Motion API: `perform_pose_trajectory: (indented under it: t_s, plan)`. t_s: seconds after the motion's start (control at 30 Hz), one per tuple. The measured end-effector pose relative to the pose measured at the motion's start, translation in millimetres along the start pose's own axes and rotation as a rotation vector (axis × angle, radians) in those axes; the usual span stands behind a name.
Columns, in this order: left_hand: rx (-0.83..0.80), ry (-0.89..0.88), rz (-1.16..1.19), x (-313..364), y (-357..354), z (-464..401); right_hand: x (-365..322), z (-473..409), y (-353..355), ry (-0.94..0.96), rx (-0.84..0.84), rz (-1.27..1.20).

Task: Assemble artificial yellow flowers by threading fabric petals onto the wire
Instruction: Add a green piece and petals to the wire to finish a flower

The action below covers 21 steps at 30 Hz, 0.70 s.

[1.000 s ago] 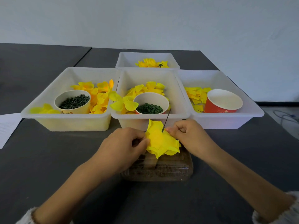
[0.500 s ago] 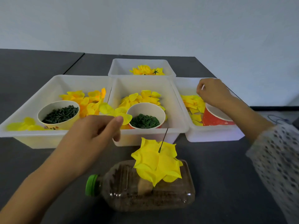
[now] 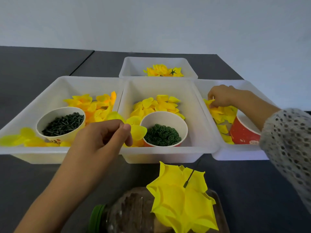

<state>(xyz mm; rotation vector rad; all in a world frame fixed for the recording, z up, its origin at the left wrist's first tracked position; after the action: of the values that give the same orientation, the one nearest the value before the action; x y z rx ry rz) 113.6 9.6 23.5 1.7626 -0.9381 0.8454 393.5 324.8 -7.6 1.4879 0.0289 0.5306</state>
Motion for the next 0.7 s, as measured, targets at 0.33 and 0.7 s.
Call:
perform_pose_trajectory:
  t_s: [0.33, 0.7]
  plan:
    - [-0.006, -0.035, 0.1, 25.6, 7.8, 14.1, 17.1, 69.7, 74.3, -0.071, 0.338, -0.386]
    - [-0.12, 0.033, 0.119, 64.5, -12.7, 27.0, -74.7, 241.1, 135.1, 0.499, -0.201, -1.537]
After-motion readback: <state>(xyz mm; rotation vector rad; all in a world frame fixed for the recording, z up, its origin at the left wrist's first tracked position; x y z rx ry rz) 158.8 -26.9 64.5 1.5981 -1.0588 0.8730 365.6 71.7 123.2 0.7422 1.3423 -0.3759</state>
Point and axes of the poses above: each hand's wrist, its own z-axis away from the middle knuckle, its own y-axis out of the back of the hand, x = y × z, the point moved 2 cm from there along -z, towards the middle knuckle, and after that the axes turned 8 degrees about z, right-handed, at the moved point
